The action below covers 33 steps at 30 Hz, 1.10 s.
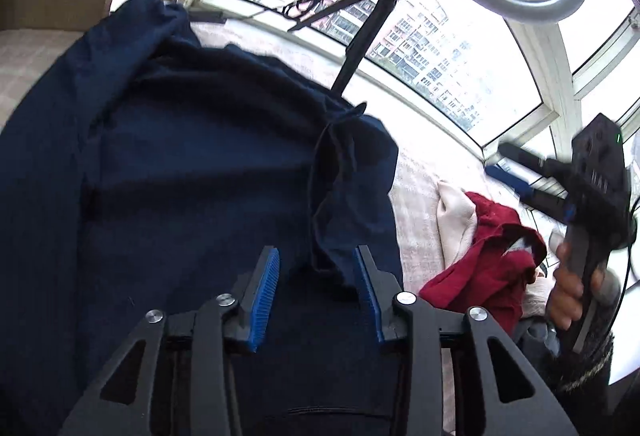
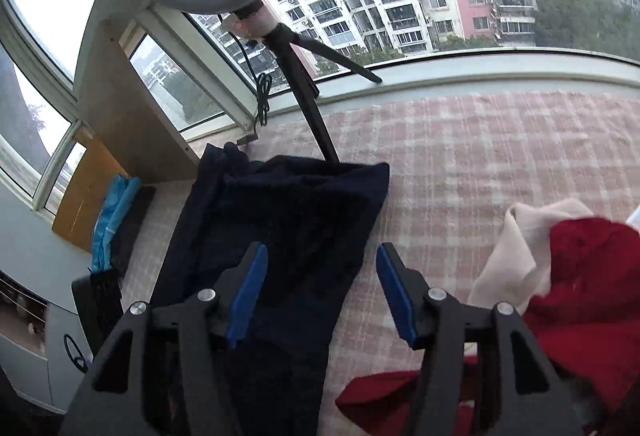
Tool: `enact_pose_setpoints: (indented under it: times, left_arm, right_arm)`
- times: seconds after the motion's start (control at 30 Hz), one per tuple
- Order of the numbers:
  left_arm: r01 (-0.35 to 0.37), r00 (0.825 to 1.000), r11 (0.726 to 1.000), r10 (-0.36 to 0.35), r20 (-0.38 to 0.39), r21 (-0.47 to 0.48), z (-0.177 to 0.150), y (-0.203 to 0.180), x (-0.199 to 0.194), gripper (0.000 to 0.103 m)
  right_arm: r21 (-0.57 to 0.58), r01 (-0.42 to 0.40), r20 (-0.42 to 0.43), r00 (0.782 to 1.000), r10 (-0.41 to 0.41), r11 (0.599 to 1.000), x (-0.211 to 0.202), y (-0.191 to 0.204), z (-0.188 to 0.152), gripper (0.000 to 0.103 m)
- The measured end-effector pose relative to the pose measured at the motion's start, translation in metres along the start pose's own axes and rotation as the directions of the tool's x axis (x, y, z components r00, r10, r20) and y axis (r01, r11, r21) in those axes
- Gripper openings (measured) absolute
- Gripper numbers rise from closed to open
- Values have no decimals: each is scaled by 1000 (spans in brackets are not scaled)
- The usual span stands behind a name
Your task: Fold clothes
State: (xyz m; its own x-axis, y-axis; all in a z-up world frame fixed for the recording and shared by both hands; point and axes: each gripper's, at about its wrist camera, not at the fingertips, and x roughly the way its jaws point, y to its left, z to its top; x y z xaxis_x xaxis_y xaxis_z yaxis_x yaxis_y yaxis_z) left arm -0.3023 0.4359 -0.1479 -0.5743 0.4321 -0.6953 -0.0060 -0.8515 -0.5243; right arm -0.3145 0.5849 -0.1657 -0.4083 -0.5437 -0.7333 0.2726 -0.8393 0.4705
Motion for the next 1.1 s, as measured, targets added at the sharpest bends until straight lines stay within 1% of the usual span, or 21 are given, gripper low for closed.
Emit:
enact_pose_setpoints:
  times: [0.07, 0.1, 0.17, 0.23, 0.3, 0.37, 0.47, 0.5, 0.53, 0.57, 0.6, 0.63, 0.7, 0.73, 0.77, 0.8, 0.83, 0.87, 0.93, 1.0, 1.1]
  left_arm:
    - [-6, 1000, 998, 4, 31, 69, 20, -7, -5, 49]
    - [-29, 999, 993, 25, 36, 119, 32, -14, 0, 51]
    - [-68, 998, 977, 66, 18, 202, 53, -27, 21, 53]
    - [-97, 995, 962, 104, -13, 255, 70, -32, 46, 54]
    - [-151, 986, 948, 166, -33, 281, 82, -31, 70, 55]
    - [-128, 984, 954, 155, -82, 272, 89, -25, 89, 55]
    - [-82, 986, 970, 113, -124, 229, 95, -17, 104, 53]
    - [-67, 986, 974, 97, -134, 215, 96, -16, 108, 50]
    - [-51, 988, 977, 79, -133, 206, 96, -16, 109, 45]
    - [-34, 989, 980, 61, -132, 196, 95, -16, 110, 27]
    - [-25, 991, 983, 49, -126, 184, 95, -16, 109, 6]
    - [-38, 993, 985, 56, -106, 167, 93, -14, 102, 2]
    - [-93, 995, 986, 98, -29, 141, 91, -9, 83, 5]
    - [-126, 992, 984, 127, 1, 129, 89, -6, 73, 5]
    - [-141, 990, 983, 141, 6, 116, 89, -2, 70, 14]
    - [-158, 987, 982, 159, 3, 107, 89, 3, 67, 32]
    - [-179, 983, 978, 182, -22, 107, 89, 7, 67, 41]
    - [-185, 981, 977, 191, -44, 106, 89, 11, 67, 46]
    - [-143, 985, 985, 151, -78, 101, 84, 15, 55, 46]
    - [-95, 990, 988, 107, -96, 122, 70, 11, 40, 49]
    - [-51, 986, 987, 73, -149, 151, 39, -2, 29, 53]
  right_arm:
    - [-9, 19, -38, 999, -20, 1000, 7, 5, -28, 56]
    - [-27, 35, -73, 997, -37, 999, 17, 10, -40, 56]
    - [-54, 43, -120, 992, -49, 998, 33, 20, -63, 56]
    - [-88, 35, -155, 987, -49, 995, 46, 31, -81, 56]
    - [-147, 71, -160, 982, -95, 987, 54, 43, -93, 56]
    - [-212, 112, -154, 977, -147, 971, 59, 52, -100, 56]
    - [-288, 198, -150, 957, -248, 937, 69, 57, -107, 56]
    - [-303, 212, -146, 953, -265, 929, 71, 56, -108, 56]
    - [-318, 226, -142, 949, -282, 921, 73, 56, -109, 51]
    - [-333, 244, -138, 943, -303, 911, 75, 55, -111, 44]
    - [-348, 279, -135, 930, -343, 895, 76, 53, -113, 26]
    - [-350, 304, -141, 918, -370, 886, 76, 48, -113, 19]
    - [-322, 288, -152, 924, -350, 902, 70, 37, -111, 18]
    - [-320, 282, -175, 921, -349, 905, 69, 34, -110, 18]
    - [-316, 274, -196, 918, -345, 908, 67, 32, -108, 19]
    - [-304, 255, -211, 921, -326, 918, 64, 30, -105, 21]
    - [-290, 240, -221, 925, -308, 927, 62, 28, -101, 25]
    - [-266, 238, -206, 933, -296, 934, 62, 25, -89, 28]
    - [-217, 232, -174, 947, -271, 948, 62, 18, -66, 44]
    - [-169, 223, -142, 958, -248, 960, 62, 10, -43, 46]
    - [-96, 206, -90, 973, -215, 974, 62, -1, -9, 53]
